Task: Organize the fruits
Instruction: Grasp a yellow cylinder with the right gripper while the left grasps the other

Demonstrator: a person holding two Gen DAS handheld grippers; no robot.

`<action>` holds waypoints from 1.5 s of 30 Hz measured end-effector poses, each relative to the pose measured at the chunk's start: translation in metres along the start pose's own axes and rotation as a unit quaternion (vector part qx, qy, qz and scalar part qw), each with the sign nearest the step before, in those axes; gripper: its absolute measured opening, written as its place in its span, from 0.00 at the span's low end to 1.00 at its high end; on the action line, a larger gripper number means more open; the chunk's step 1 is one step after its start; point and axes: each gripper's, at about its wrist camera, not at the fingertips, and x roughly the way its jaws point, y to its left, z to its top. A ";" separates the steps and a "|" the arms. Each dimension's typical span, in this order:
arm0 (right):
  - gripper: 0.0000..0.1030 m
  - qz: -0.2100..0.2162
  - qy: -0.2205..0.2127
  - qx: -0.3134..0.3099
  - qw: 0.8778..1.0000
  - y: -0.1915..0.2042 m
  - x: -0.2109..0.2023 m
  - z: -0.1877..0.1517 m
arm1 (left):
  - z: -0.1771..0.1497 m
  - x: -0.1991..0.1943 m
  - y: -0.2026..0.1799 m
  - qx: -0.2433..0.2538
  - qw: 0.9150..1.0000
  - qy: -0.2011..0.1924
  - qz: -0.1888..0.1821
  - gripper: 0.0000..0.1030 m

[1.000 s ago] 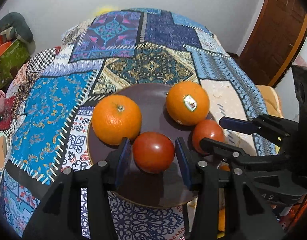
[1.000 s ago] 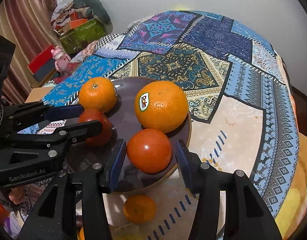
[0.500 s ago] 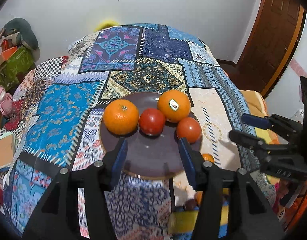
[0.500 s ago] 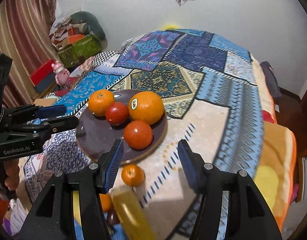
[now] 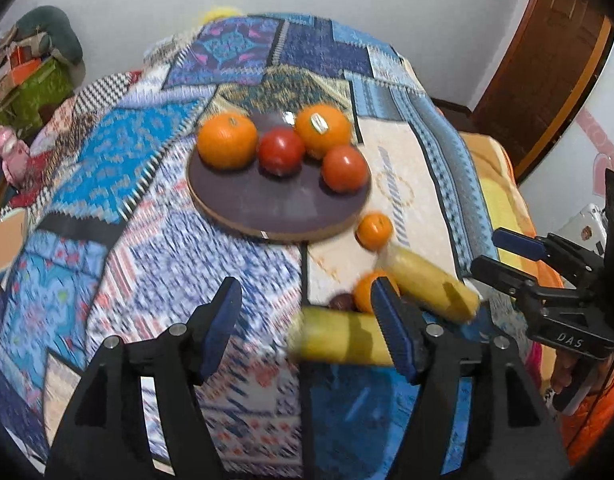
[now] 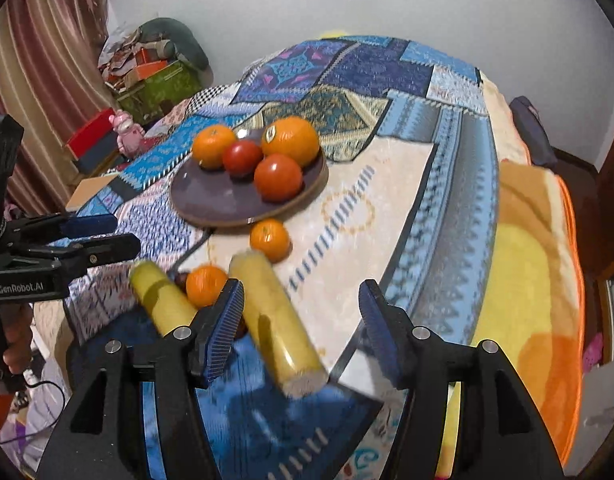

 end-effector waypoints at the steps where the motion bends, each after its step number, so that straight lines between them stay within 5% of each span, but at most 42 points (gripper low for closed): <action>1: 0.55 0.003 0.003 0.002 1.000 -0.001 0.001 -0.004 | -0.005 0.002 -0.004 -0.002 1.000 0.005 0.003 0.65; 13: 0.55 0.029 0.033 0.016 0.999 -0.003 0.019 -0.031 | -0.026 0.032 -0.038 -0.024 0.998 0.030 0.043 0.91; 17: 0.55 0.027 0.036 0.017 0.999 -0.006 0.024 -0.034 | -0.027 0.045 -0.032 -0.066 0.997 0.040 0.024 0.99; 25: 0.53 0.036 0.042 0.011 0.998 -0.006 0.029 -0.041 | -0.026 0.058 -0.042 -0.052 0.997 0.034 0.045 1.00; 27: 0.42 0.047 0.043 0.007 0.998 -0.005 0.029 -0.041 | -0.026 0.060 -0.042 -0.050 0.997 0.036 0.042 1.00; 38: 0.35 0.035 0.038 0.017 0.999 -0.010 0.018 -0.042 | -0.040 0.042 -0.033 -0.010 0.999 0.047 0.004 0.98; 45: 0.31 0.018 0.045 0.021 0.999 -0.011 0.006 -0.055 | -0.043 0.029 -0.016 0.020 0.999 0.045 0.010 0.91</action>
